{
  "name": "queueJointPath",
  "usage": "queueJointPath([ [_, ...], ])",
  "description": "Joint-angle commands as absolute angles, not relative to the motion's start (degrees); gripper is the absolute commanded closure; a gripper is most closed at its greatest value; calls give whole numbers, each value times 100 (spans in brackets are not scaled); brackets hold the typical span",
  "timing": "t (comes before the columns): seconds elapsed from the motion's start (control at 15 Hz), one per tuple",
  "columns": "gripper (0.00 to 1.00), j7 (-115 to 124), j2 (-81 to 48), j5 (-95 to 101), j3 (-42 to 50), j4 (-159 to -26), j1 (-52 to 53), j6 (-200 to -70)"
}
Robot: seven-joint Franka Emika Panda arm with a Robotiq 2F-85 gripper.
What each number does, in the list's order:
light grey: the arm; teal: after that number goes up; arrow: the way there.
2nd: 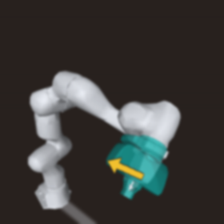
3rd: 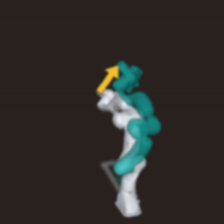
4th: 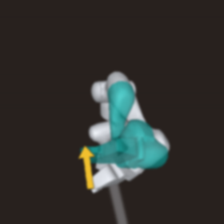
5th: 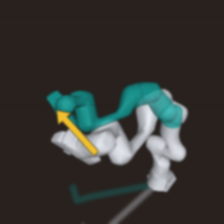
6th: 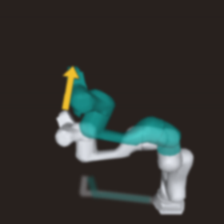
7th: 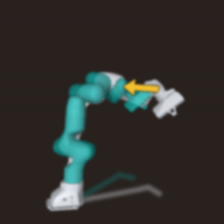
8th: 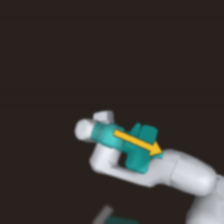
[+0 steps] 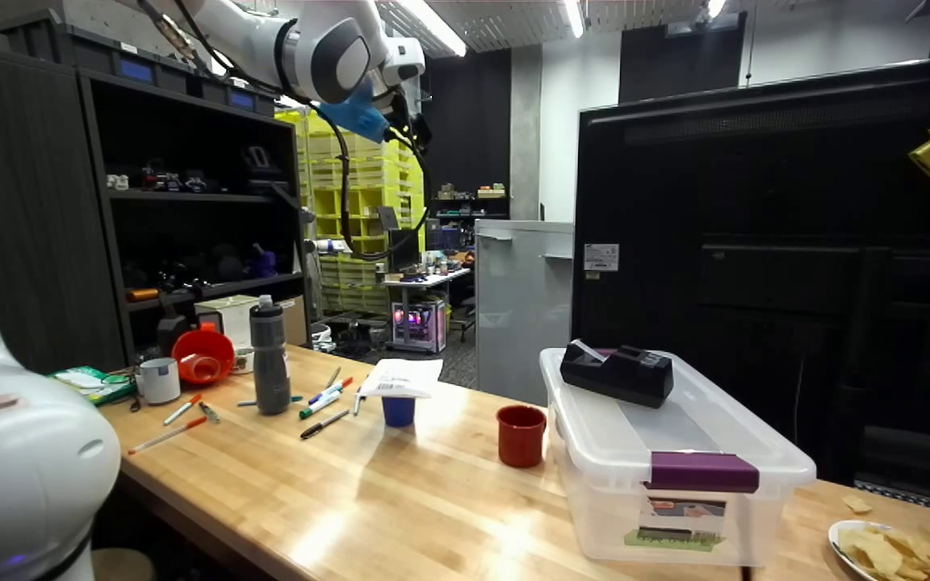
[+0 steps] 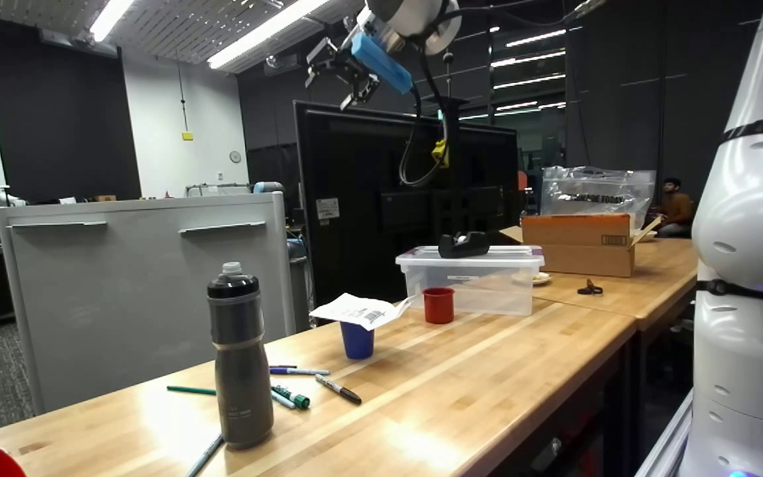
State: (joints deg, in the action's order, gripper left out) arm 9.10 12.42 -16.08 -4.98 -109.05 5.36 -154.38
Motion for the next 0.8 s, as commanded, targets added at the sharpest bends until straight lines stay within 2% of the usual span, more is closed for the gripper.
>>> queueJointPath([
  [0.0,0,1257,879,-2099,-370,-10316,571,-15724],
  [0.33,0,1647,536,-2453,-298,-9697,506,-15682],
  [0.73,0,1593,571,-2300,-322,-9795,484,-15517],
])
